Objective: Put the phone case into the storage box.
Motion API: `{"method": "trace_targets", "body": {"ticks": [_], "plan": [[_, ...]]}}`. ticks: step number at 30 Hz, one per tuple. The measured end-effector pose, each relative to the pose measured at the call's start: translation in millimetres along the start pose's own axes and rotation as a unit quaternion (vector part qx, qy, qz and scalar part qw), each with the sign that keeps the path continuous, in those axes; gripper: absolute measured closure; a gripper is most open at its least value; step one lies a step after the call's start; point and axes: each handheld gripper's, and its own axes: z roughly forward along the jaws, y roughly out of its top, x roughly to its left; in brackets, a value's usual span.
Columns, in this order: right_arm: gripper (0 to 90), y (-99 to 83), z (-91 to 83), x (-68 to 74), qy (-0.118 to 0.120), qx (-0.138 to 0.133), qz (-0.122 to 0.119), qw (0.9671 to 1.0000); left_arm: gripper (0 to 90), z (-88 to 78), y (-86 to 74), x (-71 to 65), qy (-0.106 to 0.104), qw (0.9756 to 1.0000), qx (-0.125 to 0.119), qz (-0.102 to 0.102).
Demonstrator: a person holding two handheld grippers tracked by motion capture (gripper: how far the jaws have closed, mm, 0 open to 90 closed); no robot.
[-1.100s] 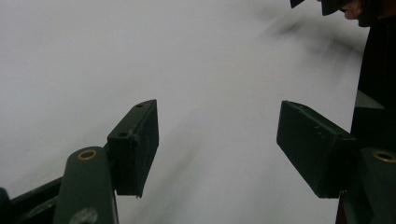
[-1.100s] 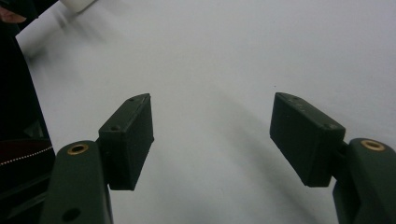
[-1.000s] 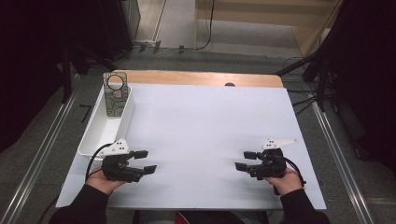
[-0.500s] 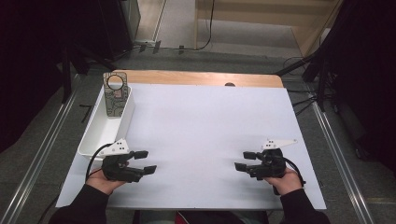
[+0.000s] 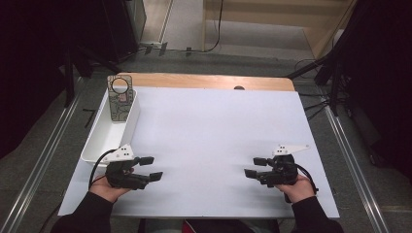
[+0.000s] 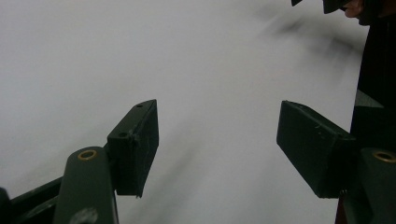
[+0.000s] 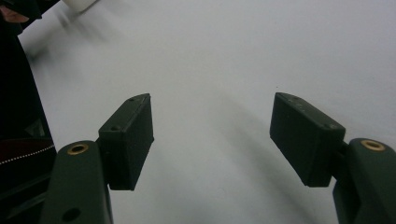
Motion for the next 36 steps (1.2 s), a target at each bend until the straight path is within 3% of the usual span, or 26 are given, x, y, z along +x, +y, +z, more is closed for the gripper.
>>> {"method": "trace_targets", "body": {"ticks": [36], "plan": [[29.2, 0.2, 0.9, 1.0, 0.000, 0.003, -0.004, 1.0000, 29.7, -0.8, -0.2, 0.4, -0.004, 1.0000, -0.002, -0.002]]}}
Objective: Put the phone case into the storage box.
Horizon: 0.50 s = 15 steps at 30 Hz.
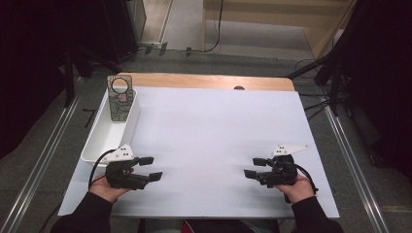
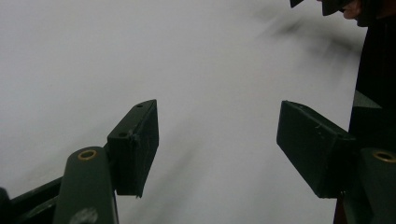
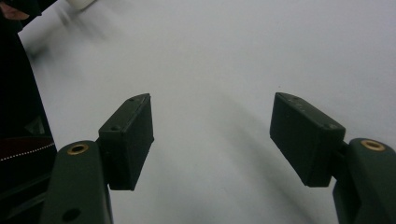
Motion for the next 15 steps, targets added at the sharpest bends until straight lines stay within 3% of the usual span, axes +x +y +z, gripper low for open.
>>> {"method": "trace_targets", "body": {"ticks": [15], "plan": [[29.1, 0.1, 1.7, 0.9, 0.001, 0.005, -0.002, 1.0000, 29.7, 0.0, -0.1, 0.1, -0.001, 1.0000, 0.001, 0.000]]}}
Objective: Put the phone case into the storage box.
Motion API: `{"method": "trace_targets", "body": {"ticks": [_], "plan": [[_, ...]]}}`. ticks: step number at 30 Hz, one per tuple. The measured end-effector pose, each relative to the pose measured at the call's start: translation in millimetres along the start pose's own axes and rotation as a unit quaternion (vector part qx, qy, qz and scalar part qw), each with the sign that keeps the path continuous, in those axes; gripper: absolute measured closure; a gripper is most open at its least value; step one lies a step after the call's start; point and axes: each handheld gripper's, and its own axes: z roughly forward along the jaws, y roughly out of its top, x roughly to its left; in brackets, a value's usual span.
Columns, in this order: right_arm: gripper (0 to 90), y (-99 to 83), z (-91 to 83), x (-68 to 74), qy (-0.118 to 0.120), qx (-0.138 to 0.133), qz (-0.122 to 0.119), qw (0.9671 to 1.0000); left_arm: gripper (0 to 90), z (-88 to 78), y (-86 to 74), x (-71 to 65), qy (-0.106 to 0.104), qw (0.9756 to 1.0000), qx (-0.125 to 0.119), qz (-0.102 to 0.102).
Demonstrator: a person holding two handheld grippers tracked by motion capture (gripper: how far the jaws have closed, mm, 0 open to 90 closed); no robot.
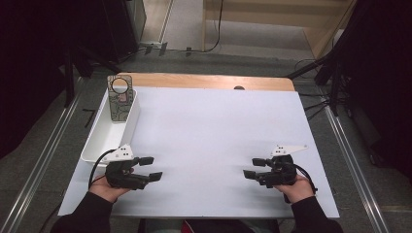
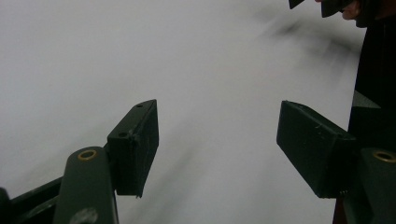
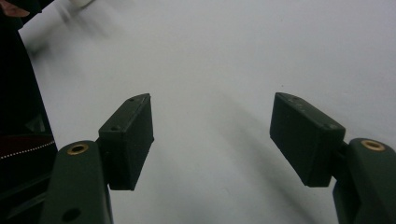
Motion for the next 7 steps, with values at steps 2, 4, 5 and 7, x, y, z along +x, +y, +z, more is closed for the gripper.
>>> {"method": "trace_targets", "body": {"ticks": [2, 4, 5, 7], "plan": [[29.1, 0.0, 0.4, 0.0, 0.001, 0.000, -0.001, 1.0000, 29.7, 0.1, -0.1, 0.0, 0.000, 1.0000, -0.001, 0.000], [29.1, 0.0, 0.7, 0.1, 0.000, 0.001, -0.001, 1.0000, 29.7, 0.1, 0.1, 0.2, 0.000, 1.0000, 0.000, 0.000], [29.1, 0.0, 0.8, 0.0, 0.000, 0.001, -0.001, 1.0000, 29.7, 0.2, 0.1, 0.3, -0.001, 1.0000, 0.001, 0.000], [29.1, 0.1, 1.0, -0.2, 0.000, 0.002, 0.000, 1.0000, 29.7, 0.4, 0.0, 0.5, 0.000, 1.0000, 0.001, 0.000]]}}
